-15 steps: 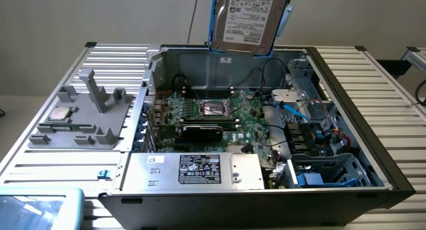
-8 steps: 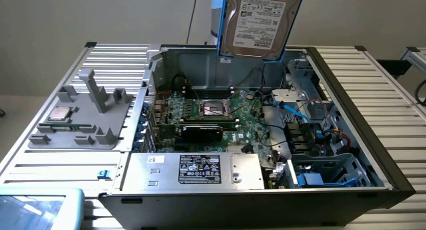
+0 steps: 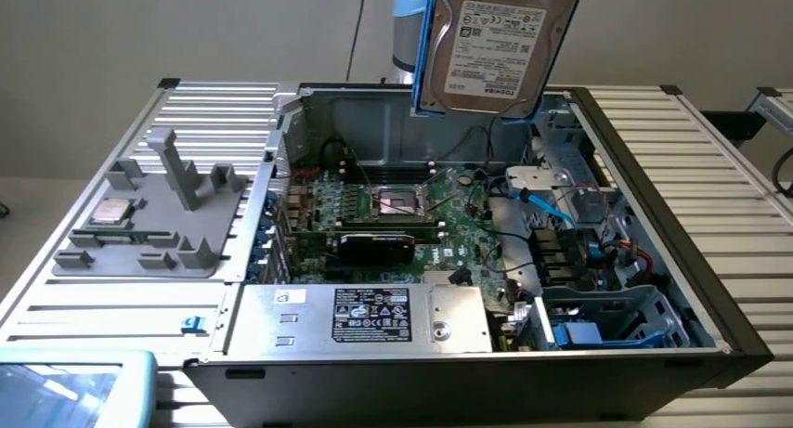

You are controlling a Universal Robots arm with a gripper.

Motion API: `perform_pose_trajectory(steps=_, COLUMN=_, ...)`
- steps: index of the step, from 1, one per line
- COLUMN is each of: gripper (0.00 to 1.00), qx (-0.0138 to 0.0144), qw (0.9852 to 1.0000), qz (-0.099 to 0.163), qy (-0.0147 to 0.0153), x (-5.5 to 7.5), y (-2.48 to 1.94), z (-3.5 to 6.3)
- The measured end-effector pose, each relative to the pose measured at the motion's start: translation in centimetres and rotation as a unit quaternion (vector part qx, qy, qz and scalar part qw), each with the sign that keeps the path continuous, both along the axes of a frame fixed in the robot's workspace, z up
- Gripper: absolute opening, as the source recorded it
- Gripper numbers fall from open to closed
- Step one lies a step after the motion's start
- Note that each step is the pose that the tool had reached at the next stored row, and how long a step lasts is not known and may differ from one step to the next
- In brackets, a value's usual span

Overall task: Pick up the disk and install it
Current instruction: 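Pick up the disk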

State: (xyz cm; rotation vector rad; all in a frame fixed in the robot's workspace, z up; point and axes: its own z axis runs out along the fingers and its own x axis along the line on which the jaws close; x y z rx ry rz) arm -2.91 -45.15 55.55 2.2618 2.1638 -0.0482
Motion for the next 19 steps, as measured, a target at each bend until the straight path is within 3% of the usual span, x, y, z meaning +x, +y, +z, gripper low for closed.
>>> perform_pose_trajectory(steps=6, gripper=0.37, qx=-0.0001, qw=1.0, qz=0.0, qy=-0.0001, x=0.01, y=-0.01, z=0.01)
perform_pose_trajectory(steps=9, gripper=0.37, qx=-0.0038, qw=1.0, qz=0.0, qy=-0.0065, x=0.01, y=-0.04, z=0.01)
perform_pose_trajectory(steps=12, gripper=0.37, qx=-0.0141, qw=0.9998, qz=0.0, qy=-0.0131, x=0.03, y=-0.18, z=0.0)
perform_pose_trajectory(steps=13, gripper=0.37, qx=-0.0157, qw=0.9997, qz=0.0, qy=-0.016, x=0.04, y=-0.22, z=0.0)
perform_pose_trajectory(steps=15, gripper=0.37, qx=-0.0175, qw=0.9995, qz=0.0, qy=-0.0249, x=0.04, y=-0.22, z=-0.01)
perform_pose_trajectory(steps=19, gripper=0.37, qx=-0.0217, qw=0.9994, qz=0.0, qy=-0.0282, x=0.05, y=-0.22, z=-0.01)
